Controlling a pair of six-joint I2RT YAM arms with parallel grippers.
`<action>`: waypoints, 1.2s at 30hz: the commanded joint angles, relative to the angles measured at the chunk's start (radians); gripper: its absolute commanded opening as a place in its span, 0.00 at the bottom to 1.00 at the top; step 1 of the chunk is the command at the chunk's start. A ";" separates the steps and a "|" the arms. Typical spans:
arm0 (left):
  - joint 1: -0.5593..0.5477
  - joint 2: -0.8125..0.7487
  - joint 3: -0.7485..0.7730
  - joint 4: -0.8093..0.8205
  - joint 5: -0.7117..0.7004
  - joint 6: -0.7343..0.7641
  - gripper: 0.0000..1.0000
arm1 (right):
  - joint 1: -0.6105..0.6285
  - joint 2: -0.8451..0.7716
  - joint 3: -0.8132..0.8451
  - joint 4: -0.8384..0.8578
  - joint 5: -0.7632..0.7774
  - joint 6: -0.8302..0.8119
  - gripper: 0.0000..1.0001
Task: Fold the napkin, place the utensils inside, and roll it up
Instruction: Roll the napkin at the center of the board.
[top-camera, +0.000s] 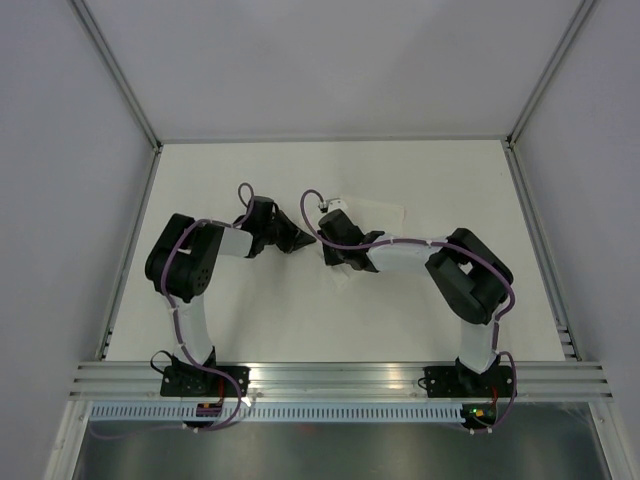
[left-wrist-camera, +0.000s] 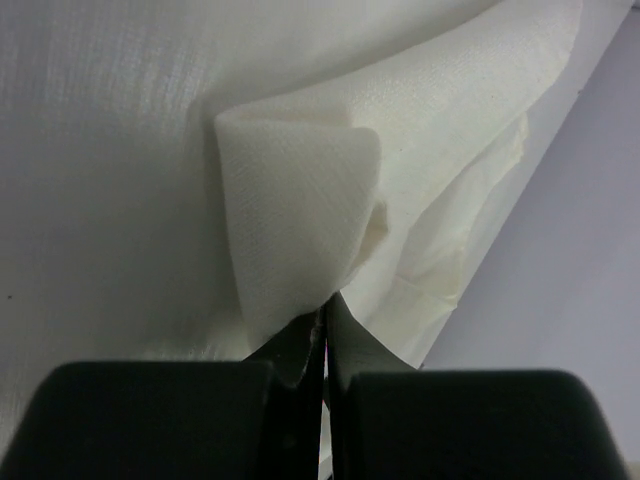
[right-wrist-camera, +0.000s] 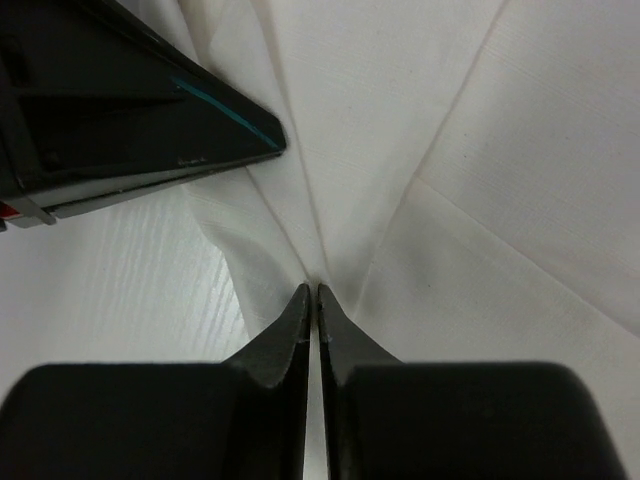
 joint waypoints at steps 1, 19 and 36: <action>-0.005 -0.012 0.037 -0.268 -0.153 0.092 0.02 | 0.002 -0.020 -0.029 -0.134 0.081 -0.037 0.11; -0.017 -0.129 0.048 -0.207 -0.136 0.132 0.36 | 0.011 0.014 -0.021 -0.155 0.096 -0.049 0.12; 0.021 -0.377 -0.288 0.174 -0.081 0.036 0.52 | 0.034 0.068 -0.066 -0.140 0.062 0.080 0.09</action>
